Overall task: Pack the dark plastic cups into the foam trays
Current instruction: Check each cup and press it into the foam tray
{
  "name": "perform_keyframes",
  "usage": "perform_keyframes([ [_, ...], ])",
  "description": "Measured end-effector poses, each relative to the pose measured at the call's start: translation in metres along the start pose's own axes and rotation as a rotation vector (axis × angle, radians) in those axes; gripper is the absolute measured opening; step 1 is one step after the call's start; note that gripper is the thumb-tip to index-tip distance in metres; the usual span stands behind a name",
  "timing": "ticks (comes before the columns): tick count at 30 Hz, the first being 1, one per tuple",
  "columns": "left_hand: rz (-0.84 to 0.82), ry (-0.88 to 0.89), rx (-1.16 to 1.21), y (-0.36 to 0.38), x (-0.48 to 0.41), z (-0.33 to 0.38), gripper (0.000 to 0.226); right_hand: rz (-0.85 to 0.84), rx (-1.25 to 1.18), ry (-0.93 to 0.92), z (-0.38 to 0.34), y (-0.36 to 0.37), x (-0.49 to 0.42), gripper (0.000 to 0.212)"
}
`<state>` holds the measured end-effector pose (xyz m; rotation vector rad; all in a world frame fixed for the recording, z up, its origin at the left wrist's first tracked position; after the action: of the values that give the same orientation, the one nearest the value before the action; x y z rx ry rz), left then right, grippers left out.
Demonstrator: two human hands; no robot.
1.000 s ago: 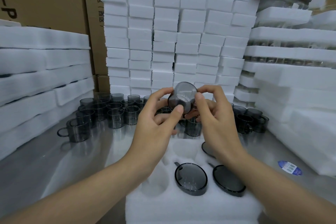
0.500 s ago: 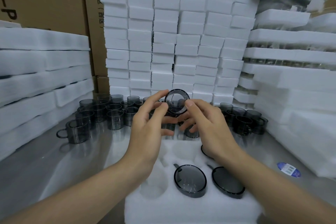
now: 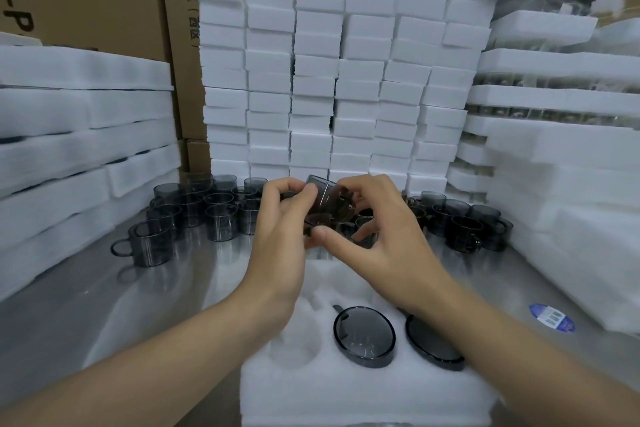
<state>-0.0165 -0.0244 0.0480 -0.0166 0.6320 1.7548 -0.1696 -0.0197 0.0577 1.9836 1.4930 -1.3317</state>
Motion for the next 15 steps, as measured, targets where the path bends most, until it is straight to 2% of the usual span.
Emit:
perform_keyframes([
  [4, 0.019, -0.024, -0.024, 0.0004, -0.0008, 0.0017, 0.020, -0.029, -0.051, 0.017, -0.0034, -0.0011, -0.0011, 0.033],
  [8, 0.013, -0.063, -0.027, 0.0018, -0.0009, 0.0044, 0.019, -0.040, -0.094, 0.034, -0.0078, -0.0020, -0.0009, 0.018],
  [15, 0.014, -0.046, -0.037, 0.0022, -0.0001, 0.0051, 0.018, -0.137, 0.012, -0.019, -0.0067, -0.0008, 0.0001, 0.024],
])
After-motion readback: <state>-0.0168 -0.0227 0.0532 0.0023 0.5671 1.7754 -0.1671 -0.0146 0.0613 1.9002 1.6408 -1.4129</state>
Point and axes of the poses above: each hand's wrist, its own x-axis away from the middle knuckle, its own y-axis out of the palm, z = x × y, the point moved 1 cm from there along -x, towards the middle knuckle, and after that the axes turned 14 degrees about z, right-handed, at the moved point
